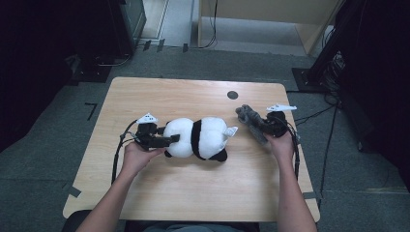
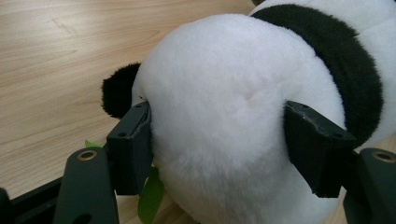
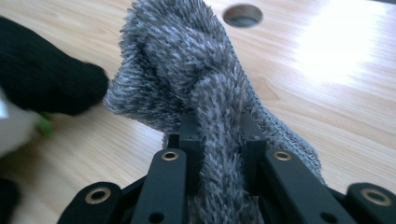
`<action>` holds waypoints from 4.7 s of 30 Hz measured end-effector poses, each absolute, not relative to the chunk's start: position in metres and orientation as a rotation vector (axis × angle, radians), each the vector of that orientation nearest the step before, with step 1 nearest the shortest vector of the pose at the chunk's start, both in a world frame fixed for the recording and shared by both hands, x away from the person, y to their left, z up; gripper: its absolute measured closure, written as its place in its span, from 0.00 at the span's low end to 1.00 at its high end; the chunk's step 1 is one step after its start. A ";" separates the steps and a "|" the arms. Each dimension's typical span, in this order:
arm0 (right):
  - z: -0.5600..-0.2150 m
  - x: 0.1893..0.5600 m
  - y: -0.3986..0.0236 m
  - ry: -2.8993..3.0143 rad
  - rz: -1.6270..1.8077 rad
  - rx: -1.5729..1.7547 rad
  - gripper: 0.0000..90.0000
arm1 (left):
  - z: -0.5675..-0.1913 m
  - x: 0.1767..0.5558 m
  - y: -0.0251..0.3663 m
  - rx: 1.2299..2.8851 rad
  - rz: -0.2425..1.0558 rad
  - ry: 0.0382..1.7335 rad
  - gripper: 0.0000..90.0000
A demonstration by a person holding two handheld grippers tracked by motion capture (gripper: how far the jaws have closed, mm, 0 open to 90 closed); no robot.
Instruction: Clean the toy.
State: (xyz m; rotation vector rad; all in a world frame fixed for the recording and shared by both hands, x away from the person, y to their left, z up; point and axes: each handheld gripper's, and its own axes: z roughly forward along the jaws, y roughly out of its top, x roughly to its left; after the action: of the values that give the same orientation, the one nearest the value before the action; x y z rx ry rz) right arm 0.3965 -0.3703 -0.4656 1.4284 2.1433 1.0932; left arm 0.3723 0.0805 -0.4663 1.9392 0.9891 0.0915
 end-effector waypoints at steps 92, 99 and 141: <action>-0.407 0.456 -0.180 2.668 1.016 1.071 0.86 | -0.462 0.366 0.072 1.934 0.164 1.029 0.42; -0.404 0.448 -0.210 2.617 1.077 1.089 0.85 | -0.462 0.366 0.072 1.935 0.164 1.028 0.42; -0.412 0.410 -0.275 2.440 1.238 1.246 0.86 | -0.461 0.368 0.067 1.935 0.137 1.027 0.47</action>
State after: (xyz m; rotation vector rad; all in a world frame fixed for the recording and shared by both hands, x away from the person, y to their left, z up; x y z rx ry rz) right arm 0.4102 -0.2754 -0.4124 1.2456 2.4396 1.2385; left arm 0.3676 0.0670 -0.4609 1.9349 1.0266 0.1369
